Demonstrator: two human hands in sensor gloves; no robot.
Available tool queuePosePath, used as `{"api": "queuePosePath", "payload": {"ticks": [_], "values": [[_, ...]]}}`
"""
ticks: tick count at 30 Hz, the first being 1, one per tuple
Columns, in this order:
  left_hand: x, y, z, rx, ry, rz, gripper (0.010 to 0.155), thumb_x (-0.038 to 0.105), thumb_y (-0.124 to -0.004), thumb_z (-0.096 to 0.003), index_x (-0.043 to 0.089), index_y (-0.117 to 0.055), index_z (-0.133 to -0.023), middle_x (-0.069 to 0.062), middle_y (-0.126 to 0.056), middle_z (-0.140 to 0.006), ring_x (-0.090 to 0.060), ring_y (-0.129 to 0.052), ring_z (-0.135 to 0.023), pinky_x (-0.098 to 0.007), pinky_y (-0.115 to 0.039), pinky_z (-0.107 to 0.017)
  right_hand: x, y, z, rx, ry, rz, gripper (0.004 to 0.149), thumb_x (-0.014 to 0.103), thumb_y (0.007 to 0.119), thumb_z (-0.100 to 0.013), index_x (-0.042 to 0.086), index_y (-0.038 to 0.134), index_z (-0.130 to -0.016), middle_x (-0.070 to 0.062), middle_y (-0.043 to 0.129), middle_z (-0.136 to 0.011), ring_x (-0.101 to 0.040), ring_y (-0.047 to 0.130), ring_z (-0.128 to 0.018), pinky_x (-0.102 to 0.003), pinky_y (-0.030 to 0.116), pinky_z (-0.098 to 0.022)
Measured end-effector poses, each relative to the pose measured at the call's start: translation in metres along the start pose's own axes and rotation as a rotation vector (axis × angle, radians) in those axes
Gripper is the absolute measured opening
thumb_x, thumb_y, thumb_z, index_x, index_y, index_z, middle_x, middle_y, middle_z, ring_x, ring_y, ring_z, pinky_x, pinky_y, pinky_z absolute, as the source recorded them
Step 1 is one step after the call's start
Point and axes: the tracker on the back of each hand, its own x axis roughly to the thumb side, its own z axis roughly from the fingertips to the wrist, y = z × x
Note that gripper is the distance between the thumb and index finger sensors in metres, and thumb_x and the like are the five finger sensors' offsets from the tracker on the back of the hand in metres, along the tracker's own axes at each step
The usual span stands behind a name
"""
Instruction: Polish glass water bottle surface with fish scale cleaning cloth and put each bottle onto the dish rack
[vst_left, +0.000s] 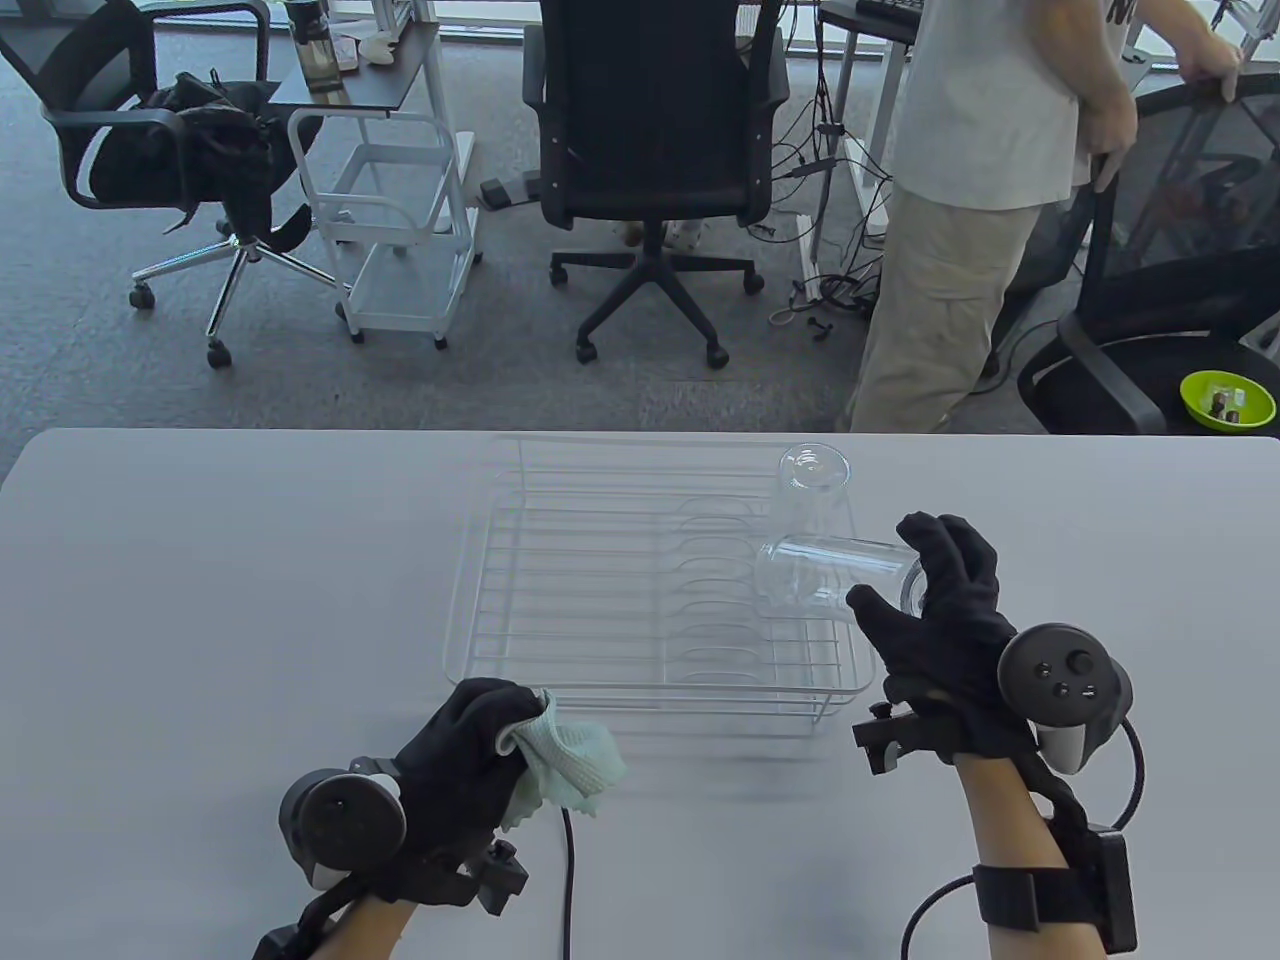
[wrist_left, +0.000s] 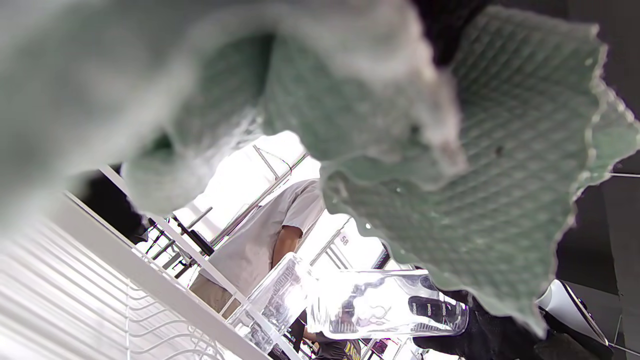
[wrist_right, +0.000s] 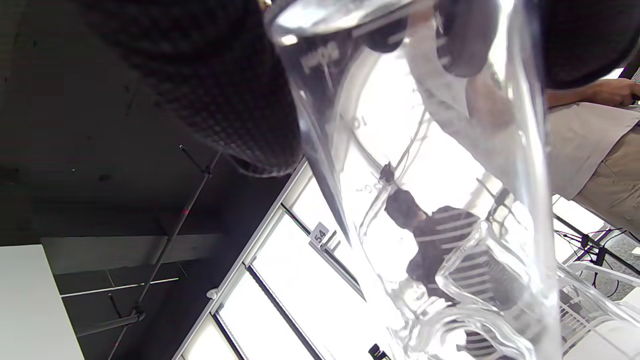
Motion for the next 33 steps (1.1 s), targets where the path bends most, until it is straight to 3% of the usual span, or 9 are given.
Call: {"api": "queuePosePath", "payload": {"ticks": [13,18,33], "values": [[-0.003,0.006,0.0,0.021,0.01,-0.01,0.042,0.037,-0.082,-0.0537,0.032,-0.071,-0.094,-0.008,-0.082,-0.091,-0.026,-0.094,-0.064,-0.051,-0.082,-0.053,0.002,0.04,-0.029,0.137,-0.059,0.216,0.077,0.039,0.095,-0.045,0.008,0.055,-0.103,-0.017,0.037,-0.106,-0.06,0.066,-0.085,-0.067,0.068,-0.049],[-0.004,0.007,0.001,0.022,0.008,-0.024,0.042,0.037,-0.082,-0.0538,0.032,-0.071,-0.094,-0.008,-0.082,-0.091,-0.026,-0.094,-0.064,-0.052,-0.082,-0.053,0.0,0.063,-0.035,0.217,-0.113,0.358,0.072,0.038,0.096,-0.044,0.008,0.062,-0.099,-0.016,0.046,-0.104,-0.061,0.069,-0.084,-0.067,0.07,-0.048],[-0.003,0.004,0.002,0.012,0.008,-0.066,0.042,0.037,-0.082,-0.0536,0.033,-0.071,-0.094,-0.008,-0.082,-0.09,-0.026,-0.095,-0.064,-0.051,-0.082,-0.053,-0.02,0.086,-0.035,0.289,-0.084,0.384,0.067,0.037,0.095,-0.044,0.009,0.067,-0.098,-0.015,0.051,-0.104,-0.062,0.069,-0.083,-0.068,0.07,-0.047]]}}
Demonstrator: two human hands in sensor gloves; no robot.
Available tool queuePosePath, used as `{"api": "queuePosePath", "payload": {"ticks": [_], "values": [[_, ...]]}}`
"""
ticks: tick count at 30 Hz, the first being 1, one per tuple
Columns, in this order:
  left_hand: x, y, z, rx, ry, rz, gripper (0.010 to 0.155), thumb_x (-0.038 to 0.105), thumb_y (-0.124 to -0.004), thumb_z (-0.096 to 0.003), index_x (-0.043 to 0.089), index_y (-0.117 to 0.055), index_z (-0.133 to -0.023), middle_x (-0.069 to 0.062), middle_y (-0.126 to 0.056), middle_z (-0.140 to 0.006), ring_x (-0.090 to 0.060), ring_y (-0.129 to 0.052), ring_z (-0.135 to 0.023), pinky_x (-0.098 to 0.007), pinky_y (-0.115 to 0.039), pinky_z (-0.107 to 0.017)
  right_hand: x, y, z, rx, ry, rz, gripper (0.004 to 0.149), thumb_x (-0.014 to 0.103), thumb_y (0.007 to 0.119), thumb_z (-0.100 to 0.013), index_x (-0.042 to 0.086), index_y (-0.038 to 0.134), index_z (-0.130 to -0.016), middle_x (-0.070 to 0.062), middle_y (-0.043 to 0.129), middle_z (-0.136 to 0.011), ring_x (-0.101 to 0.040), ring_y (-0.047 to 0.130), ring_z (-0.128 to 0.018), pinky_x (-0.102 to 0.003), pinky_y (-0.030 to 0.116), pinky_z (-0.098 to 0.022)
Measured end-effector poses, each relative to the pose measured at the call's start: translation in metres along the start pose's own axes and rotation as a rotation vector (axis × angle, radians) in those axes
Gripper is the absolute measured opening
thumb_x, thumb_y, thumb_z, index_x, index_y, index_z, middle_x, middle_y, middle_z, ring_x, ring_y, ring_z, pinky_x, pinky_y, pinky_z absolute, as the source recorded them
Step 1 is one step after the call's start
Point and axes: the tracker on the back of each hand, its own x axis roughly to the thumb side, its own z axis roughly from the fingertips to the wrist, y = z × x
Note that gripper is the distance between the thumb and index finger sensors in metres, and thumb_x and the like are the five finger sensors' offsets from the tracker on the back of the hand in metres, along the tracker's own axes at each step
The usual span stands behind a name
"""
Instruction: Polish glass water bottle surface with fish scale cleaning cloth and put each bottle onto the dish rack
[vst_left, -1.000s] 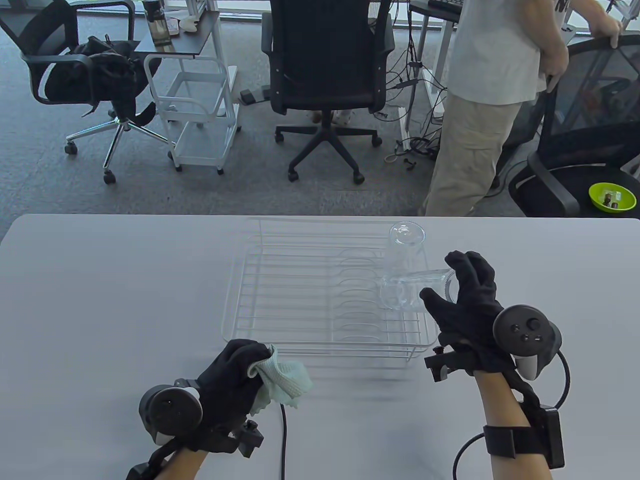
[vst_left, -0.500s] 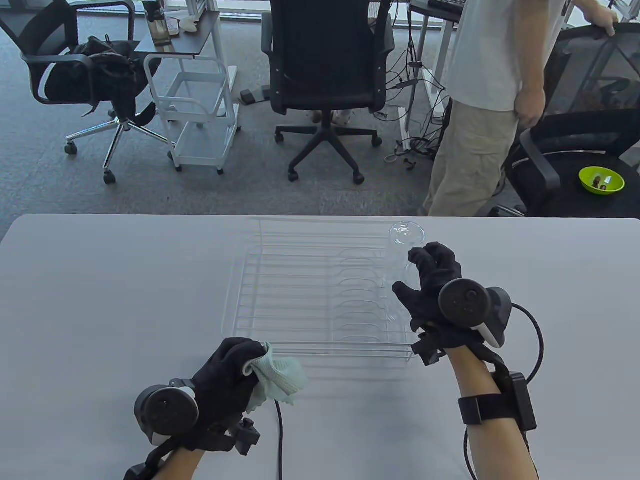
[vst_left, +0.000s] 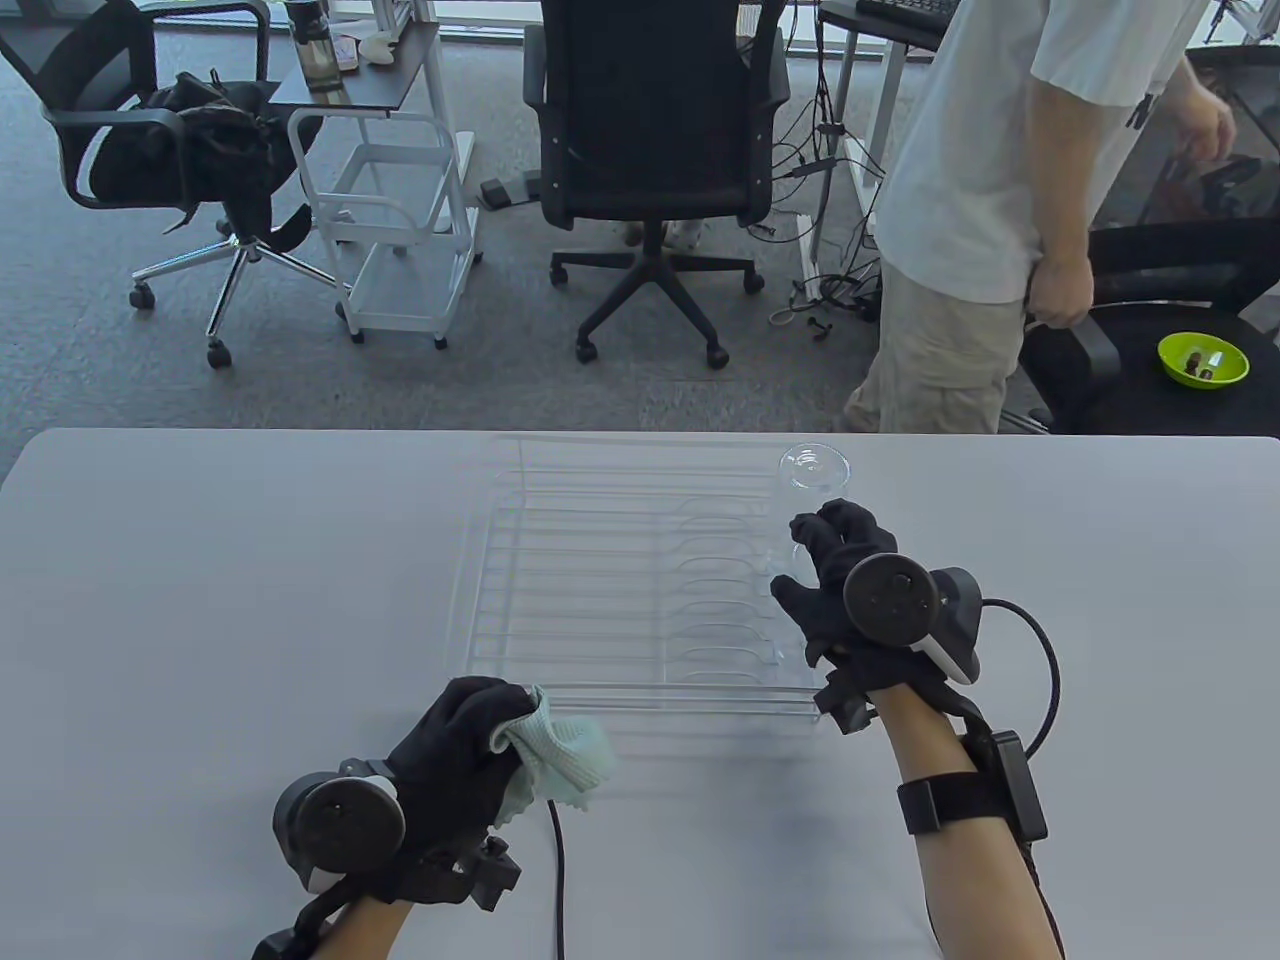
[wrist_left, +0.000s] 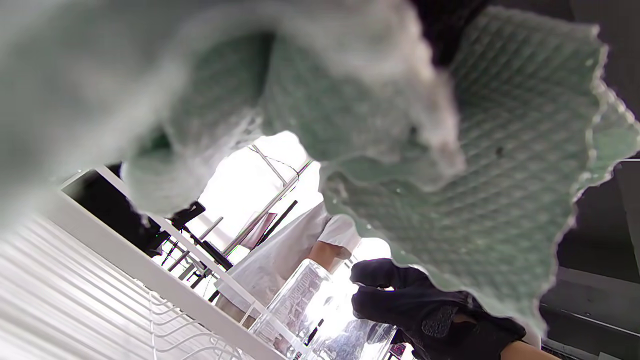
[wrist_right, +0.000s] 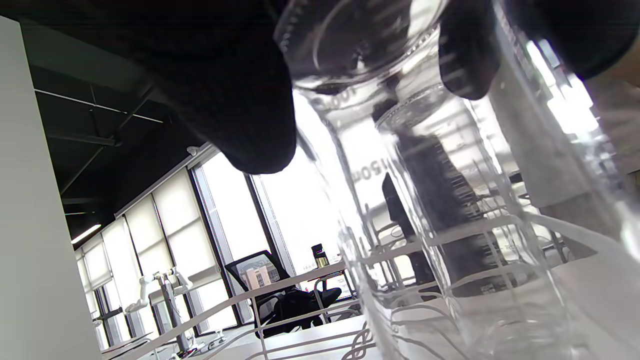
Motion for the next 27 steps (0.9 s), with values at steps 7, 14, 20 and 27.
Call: {"api": "queuePosePath", "payload": {"ticks": [7,14,20,27], "values": [[0.0,-0.001,0.0,-0.009,-0.001,-0.011,0.042,0.037,-0.082,-0.0536,0.033,-0.071,-0.094,-0.008,-0.082,-0.091,-0.026,-0.094,-0.064,-0.051,-0.082,-0.053,0.002,0.001,-0.002,0.067,0.023,0.005,0.067,0.037,0.092,-0.047,0.01,0.063,-0.101,-0.015,0.046,-0.107,-0.064,0.063,-0.086,-0.068,0.067,-0.05],[0.0,-0.002,0.0,-0.011,-0.005,-0.014,0.042,0.037,-0.082,-0.0536,0.033,-0.071,-0.094,-0.008,-0.082,-0.09,-0.026,-0.094,-0.064,-0.052,-0.082,-0.053,0.001,0.001,0.001,0.075,0.005,-0.007,0.069,0.038,0.089,-0.049,0.011,0.06,-0.105,-0.017,0.046,-0.11,-0.065,0.057,-0.089,-0.071,0.063,-0.052],[-0.004,0.001,0.0,0.0,0.01,-0.006,0.042,0.037,-0.082,-0.0536,0.032,-0.072,-0.094,-0.011,-0.082,-0.09,-0.027,-0.094,-0.064,-0.052,-0.082,-0.053,-0.005,-0.01,0.009,0.056,0.013,-0.032,0.071,0.043,0.086,-0.05,0.012,0.056,-0.107,-0.018,0.043,-0.111,-0.065,0.052,-0.092,-0.073,0.059,-0.055],[-0.005,0.008,-0.001,0.013,-0.007,-0.067,0.042,0.036,-0.083,-0.0537,0.031,-0.073,-0.095,-0.011,-0.082,-0.091,-0.027,-0.094,-0.065,-0.053,-0.081,-0.053,-0.015,-0.031,0.026,-0.011,0.027,-0.097,0.071,0.047,0.081,-0.053,0.011,0.055,-0.108,-0.018,0.043,-0.111,-0.064,0.051,-0.092,-0.073,0.058,-0.055]]}}
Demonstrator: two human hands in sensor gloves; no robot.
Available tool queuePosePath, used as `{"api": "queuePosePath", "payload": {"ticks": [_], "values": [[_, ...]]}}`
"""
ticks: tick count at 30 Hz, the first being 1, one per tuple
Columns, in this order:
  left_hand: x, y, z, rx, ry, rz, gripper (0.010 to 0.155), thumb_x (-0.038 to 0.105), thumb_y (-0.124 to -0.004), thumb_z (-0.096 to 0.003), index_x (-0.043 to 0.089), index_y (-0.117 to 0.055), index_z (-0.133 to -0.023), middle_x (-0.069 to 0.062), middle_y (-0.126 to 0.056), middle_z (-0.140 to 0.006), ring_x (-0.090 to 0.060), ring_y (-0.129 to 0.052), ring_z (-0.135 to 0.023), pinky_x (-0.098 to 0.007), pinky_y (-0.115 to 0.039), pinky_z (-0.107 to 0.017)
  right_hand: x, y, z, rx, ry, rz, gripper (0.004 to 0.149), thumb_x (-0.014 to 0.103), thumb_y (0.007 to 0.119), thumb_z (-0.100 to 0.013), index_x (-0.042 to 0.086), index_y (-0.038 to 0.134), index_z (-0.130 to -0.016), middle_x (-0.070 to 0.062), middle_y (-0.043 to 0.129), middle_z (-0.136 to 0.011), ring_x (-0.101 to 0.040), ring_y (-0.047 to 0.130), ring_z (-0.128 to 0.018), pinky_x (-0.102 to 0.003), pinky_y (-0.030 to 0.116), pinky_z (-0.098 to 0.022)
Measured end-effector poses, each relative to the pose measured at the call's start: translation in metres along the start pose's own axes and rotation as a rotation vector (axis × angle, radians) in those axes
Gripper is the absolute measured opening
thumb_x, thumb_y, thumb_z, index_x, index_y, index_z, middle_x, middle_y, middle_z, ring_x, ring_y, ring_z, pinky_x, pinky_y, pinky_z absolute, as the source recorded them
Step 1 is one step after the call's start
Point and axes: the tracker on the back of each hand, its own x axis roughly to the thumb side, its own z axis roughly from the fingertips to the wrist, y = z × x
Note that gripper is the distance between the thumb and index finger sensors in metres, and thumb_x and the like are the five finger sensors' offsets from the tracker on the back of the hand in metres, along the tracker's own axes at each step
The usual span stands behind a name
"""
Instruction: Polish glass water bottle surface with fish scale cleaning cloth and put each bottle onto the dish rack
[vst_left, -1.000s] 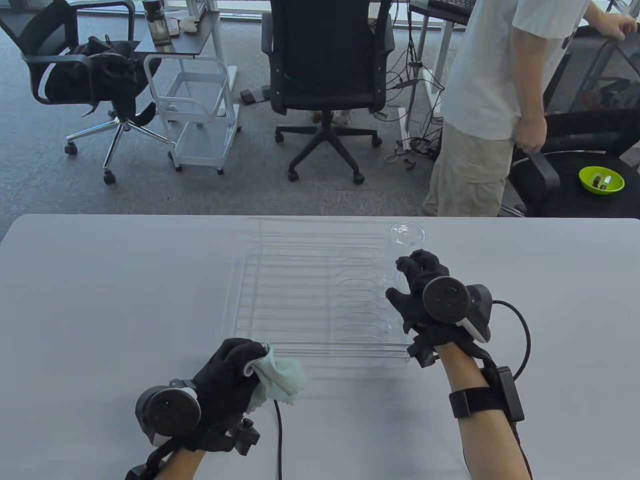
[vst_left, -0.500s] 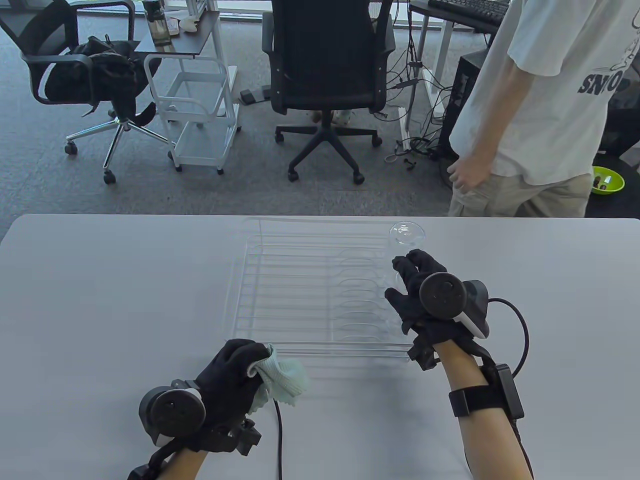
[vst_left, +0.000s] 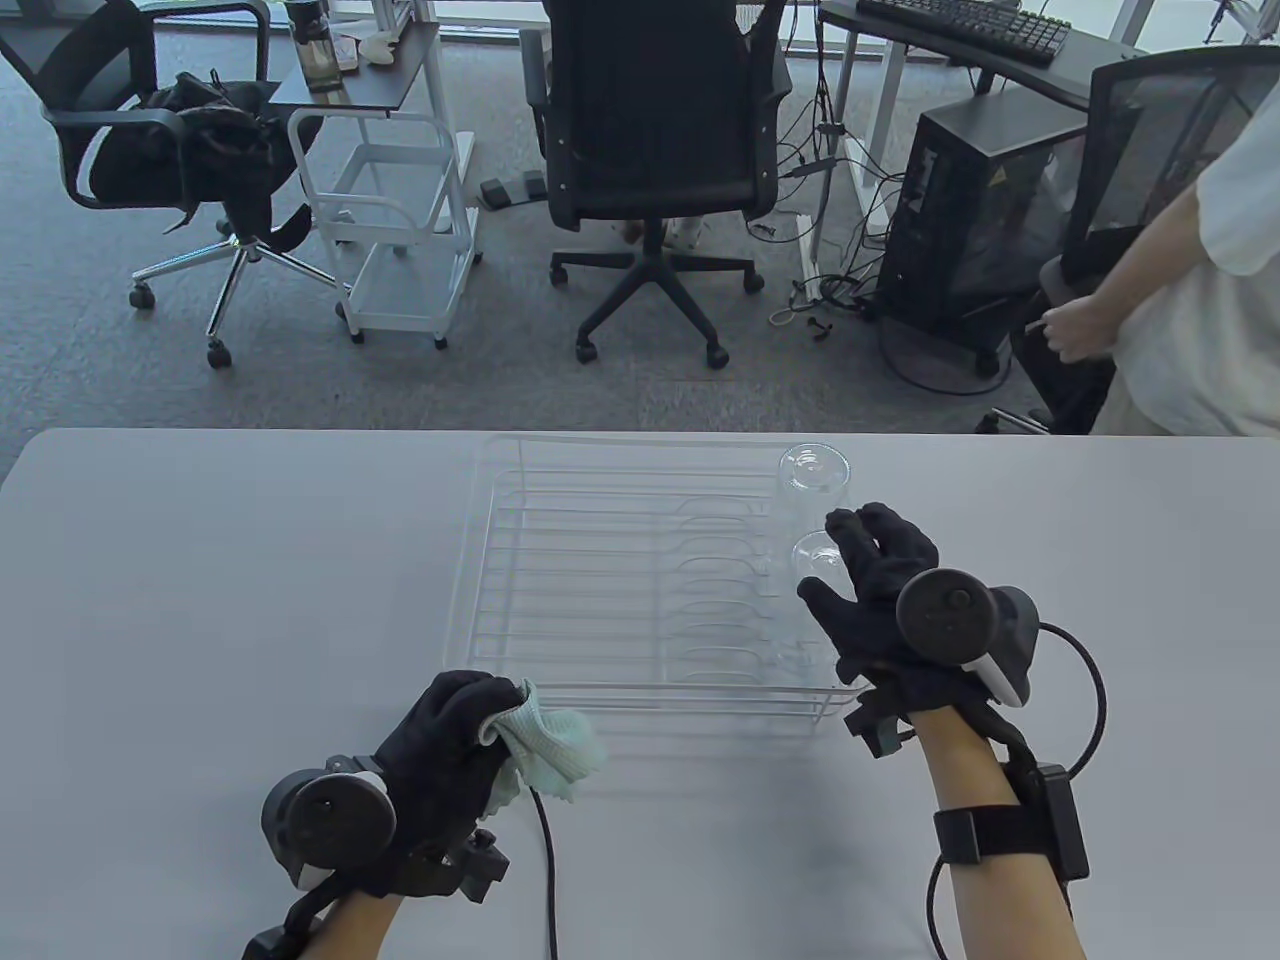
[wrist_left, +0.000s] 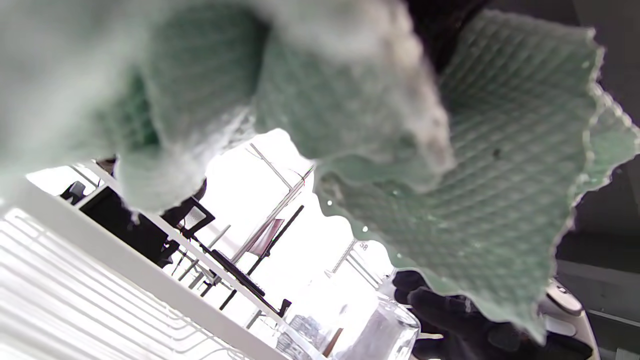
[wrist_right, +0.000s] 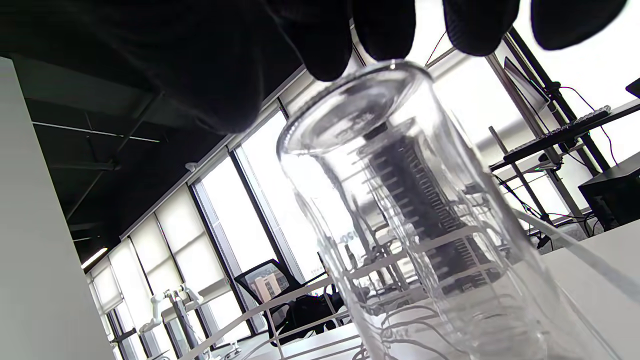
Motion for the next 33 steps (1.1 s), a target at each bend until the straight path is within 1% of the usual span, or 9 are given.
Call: {"api": "queuePosePath", "payload": {"ticks": [2,5,9,12,16,20,23,28,33], "values": [[0.0,0.002,0.0,0.0,-0.01,-0.026,0.042,0.036,-0.083,-0.0537,0.031,-0.073,-0.095,-0.01,-0.082,-0.091,-0.027,-0.094,-0.065,-0.052,-0.081,-0.053,-0.003,-0.007,0.006,-0.024,0.008,-0.016,0.071,0.048,0.08,-0.053,0.011,0.054,-0.108,-0.018,0.043,-0.111,-0.064,0.05,-0.093,-0.073,0.058,-0.055],[-0.002,0.009,-0.004,0.013,-0.004,-0.009,0.042,0.036,-0.083,-0.0539,0.031,-0.074,-0.095,-0.01,-0.082,-0.091,-0.028,-0.094,-0.065,-0.053,-0.081,-0.053,-0.009,-0.016,0.015,-0.048,0.025,-0.04,0.071,0.048,0.079,-0.053,0.011,0.054,-0.108,-0.019,0.043,-0.112,-0.064,0.05,-0.093,-0.073,0.058,-0.055],[-0.005,0.026,-0.011,0.082,0.013,0.021,0.042,0.036,-0.084,-0.0539,0.03,-0.075,-0.095,-0.011,-0.082,-0.092,-0.029,-0.094,-0.065,-0.054,-0.081,-0.054,-0.02,-0.023,0.03,-0.067,0.06,-0.068,0.07,0.048,0.078,-0.054,0.011,0.054,-0.109,-0.019,0.042,-0.112,-0.065,0.05,-0.093,-0.073,0.058,-0.055],[-0.014,0.038,-0.015,0.095,0.039,0.0,0.042,0.036,-0.085,-0.0536,0.028,-0.076,-0.094,-0.01,-0.082,-0.092,-0.029,-0.094,-0.065,-0.054,-0.08,-0.054,-0.028,-0.029,0.041,-0.091,0.086,-0.091,0.07,0.048,0.078,-0.054,0.01,0.054,-0.109,-0.02,0.042,-0.112,-0.065,0.05,-0.093,-0.073,0.057,-0.055],[-0.03,0.052,-0.017,0.068,0.079,-0.059,0.041,0.035,-0.087,-0.0528,0.027,-0.078,-0.093,-0.011,-0.082,-0.091,-0.03,-0.094,-0.065,-0.054,-0.08,-0.054,-0.042,-0.033,0.056,-0.105,0.128,-0.118,0.07,0.048,0.077,-0.055,0.01,0.054,-0.109,-0.02,0.042,-0.112,-0.065,0.049,-0.093,-0.073,0.057,-0.055],[-0.048,0.065,-0.013,0.101,0.134,-0.058,0.041,0.034,-0.087,-0.0527,0.027,-0.08,-0.092,-0.011,-0.082,-0.091,-0.03,-0.094,-0.065,-0.055,-0.08,-0.054,-0.055,-0.034,0.069,-0.123,0.17,-0.157,0.07,0.048,0.076,-0.055,0.01,0.054,-0.109,-0.021,0.042,-0.112,-0.065,0.049,-0.092,-0.074,0.057,-0.055],[-0.064,0.072,-0.005,0.151,0.233,-0.141,0.041,0.034,-0.088,-0.053,0.025,-0.081,-0.092,-0.012,-0.084,-0.089,-0.031,-0.094,-0.063,-0.055,-0.08,-0.053,-0.069,-0.032,0.08,-0.129,0.223,-0.192,0.069,0.048,0.076,-0.056,0.009,0.054,-0.109,-0.021,0.042,-0.112,-0.065,0.049,-0.093,-0.074,0.057,-0.055],[-0.093,0.08,0.0,0.154,0.391,-0.197,0.04,0.035,-0.09,-0.0536,0.022,-0.085,-0.091,-0.013,-0.084,-0.089,-0.032,-0.093,-0.062,-0.055,-0.079,-0.052,-0.087,-0.021,0.093,-0.126,0.293,-0.248,0.068,0.047,0.075,-0.056,0.008,0.054,-0.108,-0.022,0.042,-0.111,-0.065,0.048,-0.092,-0.074,0.056,-0.055],[-0.115,0.078,0.005,0.148,0.533,-0.205,0.041,0.036,-0.087,-0.0565,0.018,-0.085,-0.094,-0.016,-0.082,-0.091,-0.036,-0.091,-0.063,-0.058,-0.076,-0.053,-0.102,-0.01,0.103,-0.14,0.305,-0.299,0.068,0.046,0.075,-0.056,0.008,0.055,-0.108,-0.022,0.043,-0.111,-0.066,0.048,-0.092,-0.074,0.056,-0.055]]}}
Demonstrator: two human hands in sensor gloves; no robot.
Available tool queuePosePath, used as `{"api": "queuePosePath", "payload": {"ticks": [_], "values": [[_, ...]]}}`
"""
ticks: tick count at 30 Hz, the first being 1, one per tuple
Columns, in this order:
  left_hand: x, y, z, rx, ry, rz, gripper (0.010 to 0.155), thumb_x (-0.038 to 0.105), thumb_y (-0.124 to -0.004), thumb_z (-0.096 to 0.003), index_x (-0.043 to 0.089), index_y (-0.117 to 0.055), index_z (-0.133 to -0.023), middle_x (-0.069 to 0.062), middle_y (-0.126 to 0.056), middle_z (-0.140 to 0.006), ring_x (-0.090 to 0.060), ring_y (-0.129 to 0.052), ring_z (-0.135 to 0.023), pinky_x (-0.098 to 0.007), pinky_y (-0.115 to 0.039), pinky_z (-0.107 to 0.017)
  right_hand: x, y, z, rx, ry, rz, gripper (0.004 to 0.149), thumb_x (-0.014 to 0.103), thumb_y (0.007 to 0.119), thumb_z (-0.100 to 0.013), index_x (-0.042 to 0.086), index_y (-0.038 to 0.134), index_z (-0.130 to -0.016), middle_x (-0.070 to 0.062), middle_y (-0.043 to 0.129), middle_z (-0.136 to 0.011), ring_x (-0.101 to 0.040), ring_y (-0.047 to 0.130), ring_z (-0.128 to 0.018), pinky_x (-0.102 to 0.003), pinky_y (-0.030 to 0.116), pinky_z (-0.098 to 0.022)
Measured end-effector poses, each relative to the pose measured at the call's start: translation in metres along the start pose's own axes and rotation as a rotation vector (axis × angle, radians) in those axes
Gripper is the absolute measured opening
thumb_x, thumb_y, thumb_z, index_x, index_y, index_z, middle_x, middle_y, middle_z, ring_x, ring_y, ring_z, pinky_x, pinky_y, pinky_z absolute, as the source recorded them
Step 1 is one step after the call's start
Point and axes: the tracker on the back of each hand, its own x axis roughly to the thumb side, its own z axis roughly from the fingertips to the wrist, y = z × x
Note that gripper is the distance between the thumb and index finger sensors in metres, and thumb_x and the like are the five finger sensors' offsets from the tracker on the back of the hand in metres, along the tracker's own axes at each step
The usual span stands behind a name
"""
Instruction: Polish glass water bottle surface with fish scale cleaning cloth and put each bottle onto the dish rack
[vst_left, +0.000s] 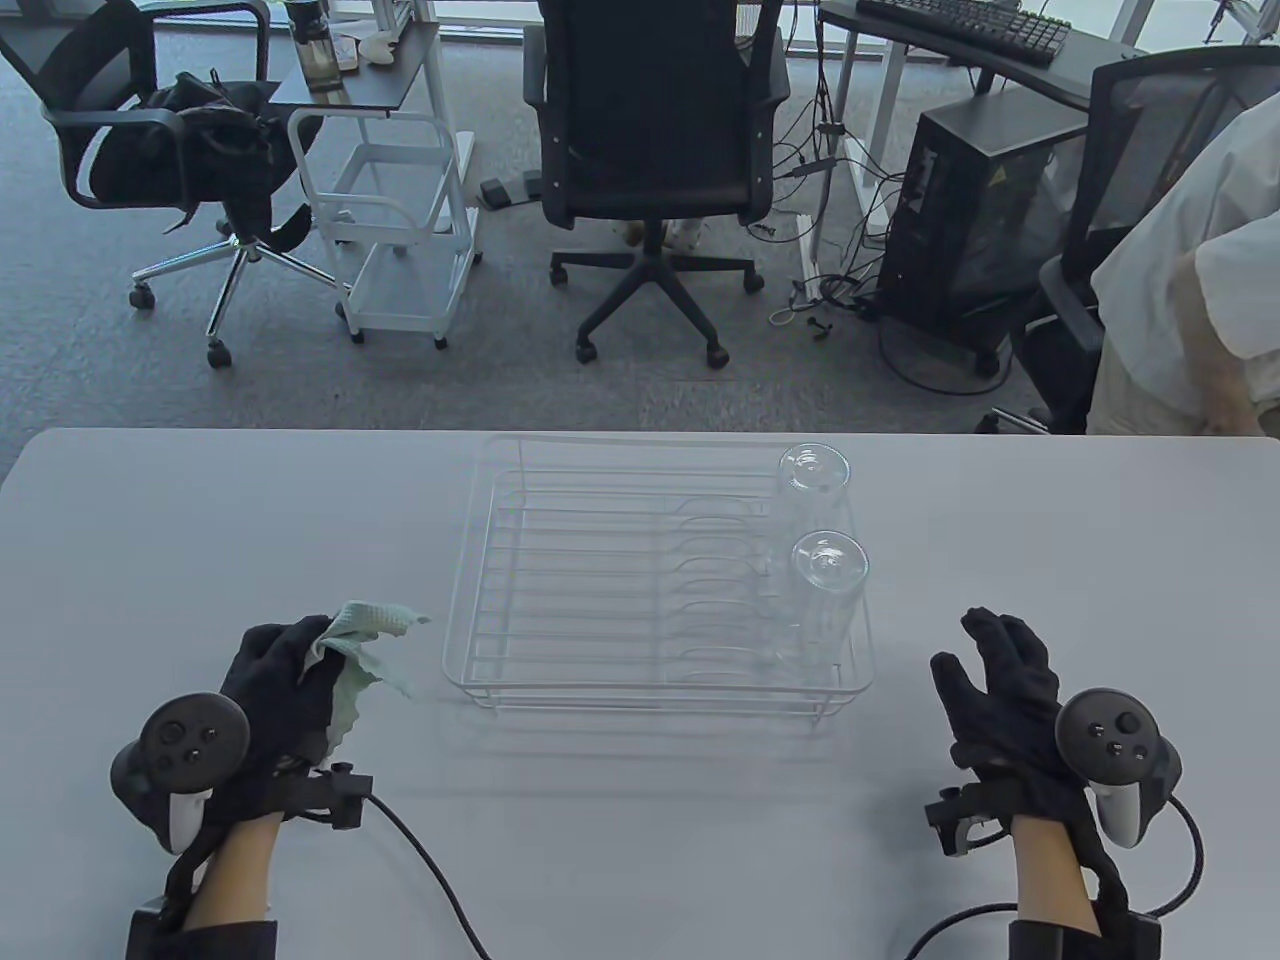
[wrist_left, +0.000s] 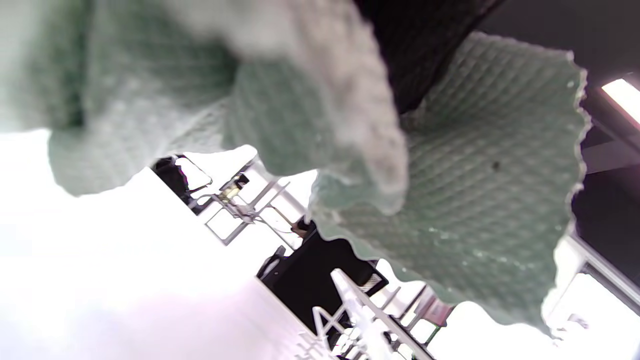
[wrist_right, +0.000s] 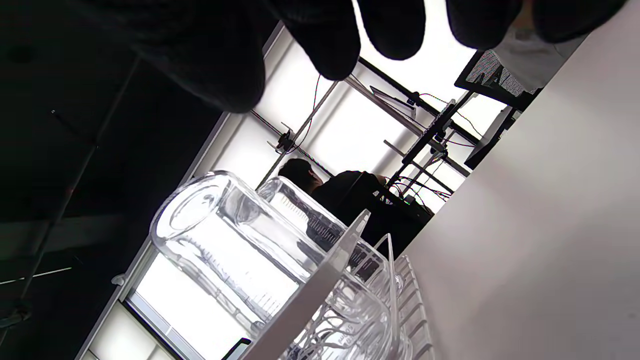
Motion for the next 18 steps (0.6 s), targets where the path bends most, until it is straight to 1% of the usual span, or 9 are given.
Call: {"api": "queuePosePath", "payload": {"ticks": [2,4,6,7,9,10,13,15,18], "values": [[-0.006,-0.005,-0.001,-0.002,0.038,-0.035,0.042,0.036,-0.086,-0.0573,0.017,-0.085,-0.094,-0.017,-0.082,-0.091,-0.037,-0.091,-0.063,-0.059,-0.076,-0.053,-0.004,-0.002,-0.001,0.022,0.028,0.002,0.067,0.046,0.074,-0.057,0.007,0.054,-0.108,-0.022,0.042,-0.111,-0.065,0.047,-0.092,-0.074,0.055,-0.055],[-0.009,-0.01,-0.002,-0.013,0.068,-0.056,0.042,0.037,-0.086,-0.0577,0.016,-0.085,-0.094,-0.018,-0.082,-0.091,-0.038,-0.091,-0.063,-0.059,-0.075,-0.052,-0.004,-0.001,-0.001,0.008,0.02,-0.004,0.067,0.046,0.074,-0.057,0.007,0.055,-0.108,-0.023,0.042,-0.111,-0.065,0.047,-0.092,-0.074,0.055,-0.055],[-0.01,-0.016,-0.003,-0.034,0.09,-0.071,0.043,0.037,-0.085,-0.0583,0.016,-0.084,-0.096,-0.019,-0.079,-0.095,-0.04,-0.089,-0.067,-0.06,-0.074,-0.054,-0.003,0.003,-0.001,0.032,0.018,0.013,0.067,0.046,0.074,-0.057,0.007,0.055,-0.108,-0.023,0.042,-0.111,-0.066,0.047,-0.092,-0.074,0.055,-0.055],[-0.01,-0.019,-0.004,-0.06,0.099,-0.091,0.046,0.038,-0.083,-0.0589,0.015,-0.081,-0.099,-0.02,-0.076,-0.099,-0.042,-0.087,-0.071,-0.061,-0.073,-0.056,-0.002,0.005,-0.001,0.045,0.01,0.033,0.067,0.046,0.074,-0.057,0.007,0.055,-0.108,-0.023,0.042,-0.111,-0.066,0.047,-0.092,-0.074,0.055,-0.055],[-0.01,-0.023,-0.003,-0.095,0.09,-0.13,0.058,0.041,-0.084,-0.0579,0.019,-0.068,-0.109,-0.023,-0.065,-0.109,-0.048,-0.08,-0.084,-0.064,-0.068,-0.06,0.0,0.009,0.0,0.071,0.001,0.071,0.067,0.046,0.074,-0.057,0.007,0.054,-0.108,-0.023,0.042,-0.111,-0.066,0.047,-0.092,-0.074,0.055,-0.055],[-0.01,-0.024,-0.003,-0.098,0.08,-0.137,0.063,0.042,-0.085,-0.0573,0.019,-0.063,-0.112,-0.023,-0.06,-0.112,-0.051,-0.075,-0.09,-0.066,-0.066,-0.062,0.001,0.01,0.0,0.081,-0.005,0.083,0.068,0.046,0.074,-0.057,0.008,0.054,-0.109,-0.023,0.042,-0.111,-0.066,0.047,-0.092,-0.074,0.055,-0.055],[-0.01,-0.025,-0.001,-0.136,0.076,-0.157,0.07,0.049,-0.082,-0.0581,0.025,-0.053,-0.117,-0.021,-0.049,-0.122,-0.056,-0.064,-0.1,-0.07,-0.061,-0.065,0.004,0.014,0.001,0.114,-0.02,0.123,0.068,0.047,0.074,-0.057,0.008,0.054,-0.109,-0.023,0.043,-0.111,-0.066,0.046,-0.093,-0.075,0.054,-0.055],[-0.009,-0.022,0.001,-0.146,0.064,-0.17,0.073,0.053,-0.081,-0.0584,0.03,-0.046,-0.119,-0.016,-0.04,-0.127,-0.059,-0.056,-0.105,-0.072,-0.058,-0.066,0.005,0.016,0.002,0.125,-0.032,0.158,0.069,0.048,0.073,-0.056,0.008,0.054,-0.109,-0.023,0.044,-0.11,-0.066,0.046,-0.093,-0.075,0.054,-0.056],[-0.009,-0.018,0.003,-0.164,0.062,-0.18,0.075,0.057,-0.079,-0.0582,0.031,-0.044,-0.12,-0.013,-0.036,-0.129,-0.06,-0.051,-0.108,-0.074,-0.055,-0.067,0.005,0.017,0.002,0.138,-0.033,0.17,0.069,0.048,0.073,-0.056,0.008,0.053,-0.11,-0.023,0.043,-0.111,-0.066,0.045,-0.093,-0.075,0.054,-0.056]]}}
